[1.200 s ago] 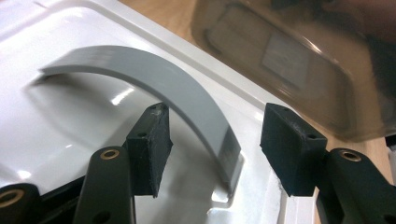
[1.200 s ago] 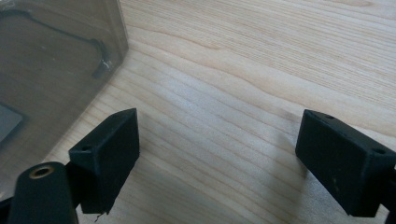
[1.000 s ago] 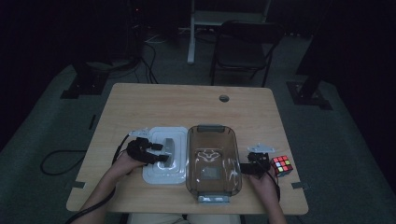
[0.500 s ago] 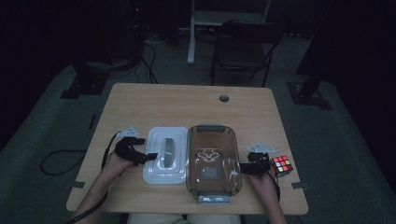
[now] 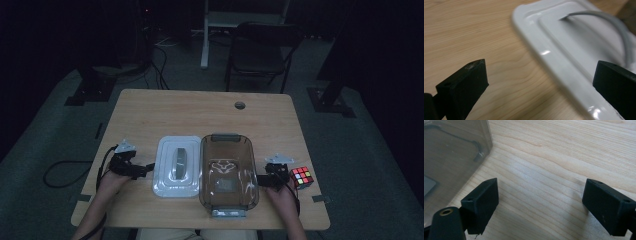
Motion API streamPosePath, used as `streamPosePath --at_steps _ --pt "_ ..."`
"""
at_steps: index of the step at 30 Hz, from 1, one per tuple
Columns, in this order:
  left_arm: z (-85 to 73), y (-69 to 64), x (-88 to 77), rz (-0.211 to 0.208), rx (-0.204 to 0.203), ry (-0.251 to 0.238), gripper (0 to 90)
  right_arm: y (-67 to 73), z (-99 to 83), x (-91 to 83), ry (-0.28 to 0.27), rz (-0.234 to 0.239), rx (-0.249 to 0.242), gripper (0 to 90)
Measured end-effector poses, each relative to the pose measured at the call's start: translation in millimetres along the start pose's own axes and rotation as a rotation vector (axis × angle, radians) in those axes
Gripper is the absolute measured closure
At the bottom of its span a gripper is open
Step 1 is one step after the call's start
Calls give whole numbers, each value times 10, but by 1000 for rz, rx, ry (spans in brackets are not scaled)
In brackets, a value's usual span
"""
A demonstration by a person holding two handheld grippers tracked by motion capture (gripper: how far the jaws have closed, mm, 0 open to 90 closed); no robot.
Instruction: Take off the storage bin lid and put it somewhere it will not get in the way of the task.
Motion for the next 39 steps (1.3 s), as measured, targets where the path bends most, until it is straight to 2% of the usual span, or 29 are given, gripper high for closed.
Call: streamPosePath --at_steps 2,3,4,6,13,14,15,20,25,27,39 --pt "-37 72 -23 46 -17 -1 5 0 0 0 0 0 0 134" --pt "-37 72 -23 46 -17 -1 5 0 0 0 0 0 0 134" --pt "-81 170 -46 113 -31 2 5 0 0 0 0 0 0 134" --pt "-123 243 -63 160 -49 5 5 -1 0 0 0 0 0 134" --pt "-249 397 -102 257 -93 13 5 -1 0 0 0 0 0 134" --pt "-287 443 -106 283 -111 20 6 0 0 0 0 0 1 134" --pt "-287 443 -106 283 -111 20 5 0 0 0 0 0 1 134" --pt "-352 529 -111 344 -136 30 6 0 0 0 0 0 1 134" --pt "-352 574 -122 378 -162 14 5 0 1 0 0 1 1 133" --pt "-360 586 -117 371 -186 -1 5 0 1 0 0 1 0 132" --pt "-357 582 -111 366 -180 -10 6 7 9 9 14 5 -5 122"
Point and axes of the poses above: each handheld gripper's, and its own axes: x roughly forward along the jaws, z roughly out of its top, y roughly to its left, the point moved 10 cm from there along x, roughly forward along the jaws, and after that the axes turned 11 degrees about -x, right-handed, at the moved point
